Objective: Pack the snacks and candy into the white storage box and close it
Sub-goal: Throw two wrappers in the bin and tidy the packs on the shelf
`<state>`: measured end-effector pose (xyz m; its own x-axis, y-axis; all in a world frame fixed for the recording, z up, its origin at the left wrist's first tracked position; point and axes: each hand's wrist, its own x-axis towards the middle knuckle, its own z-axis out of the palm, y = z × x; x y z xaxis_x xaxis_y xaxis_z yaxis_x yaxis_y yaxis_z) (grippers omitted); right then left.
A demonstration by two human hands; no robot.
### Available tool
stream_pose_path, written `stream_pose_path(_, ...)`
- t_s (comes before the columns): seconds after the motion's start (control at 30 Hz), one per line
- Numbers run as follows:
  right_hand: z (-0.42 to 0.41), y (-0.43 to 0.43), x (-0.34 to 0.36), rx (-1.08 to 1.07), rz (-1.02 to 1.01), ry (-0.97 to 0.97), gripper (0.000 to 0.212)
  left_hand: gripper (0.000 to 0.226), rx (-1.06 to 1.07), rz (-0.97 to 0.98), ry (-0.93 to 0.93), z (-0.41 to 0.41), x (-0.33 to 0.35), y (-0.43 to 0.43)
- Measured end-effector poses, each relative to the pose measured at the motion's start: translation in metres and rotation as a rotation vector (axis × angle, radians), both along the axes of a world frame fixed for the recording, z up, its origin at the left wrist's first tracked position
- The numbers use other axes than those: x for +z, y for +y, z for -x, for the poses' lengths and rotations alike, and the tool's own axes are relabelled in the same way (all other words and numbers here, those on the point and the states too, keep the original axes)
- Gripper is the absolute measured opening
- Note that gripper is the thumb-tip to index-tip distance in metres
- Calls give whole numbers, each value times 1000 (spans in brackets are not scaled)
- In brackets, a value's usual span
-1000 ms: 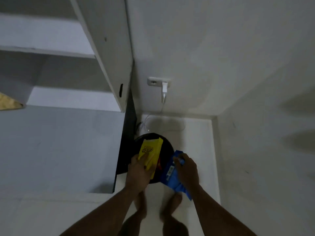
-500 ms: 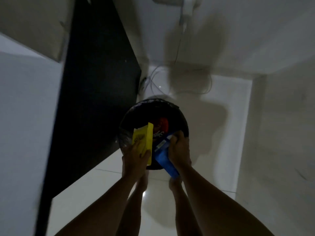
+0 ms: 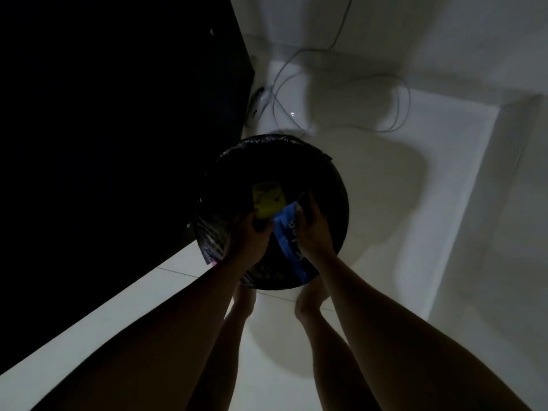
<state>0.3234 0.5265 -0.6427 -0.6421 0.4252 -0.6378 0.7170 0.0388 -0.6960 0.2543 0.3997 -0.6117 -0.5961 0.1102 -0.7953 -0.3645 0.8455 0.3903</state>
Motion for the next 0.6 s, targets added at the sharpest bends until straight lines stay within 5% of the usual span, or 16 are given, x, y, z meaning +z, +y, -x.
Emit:
stream_pose_path(0.27,-1,18,83,-23,-90,29,39,48,-116,47,56,-2,71,9)
stream_pose_path(0.6,-2,29,281,32,-136,24,34,55,-97,32,193,7,257,14)
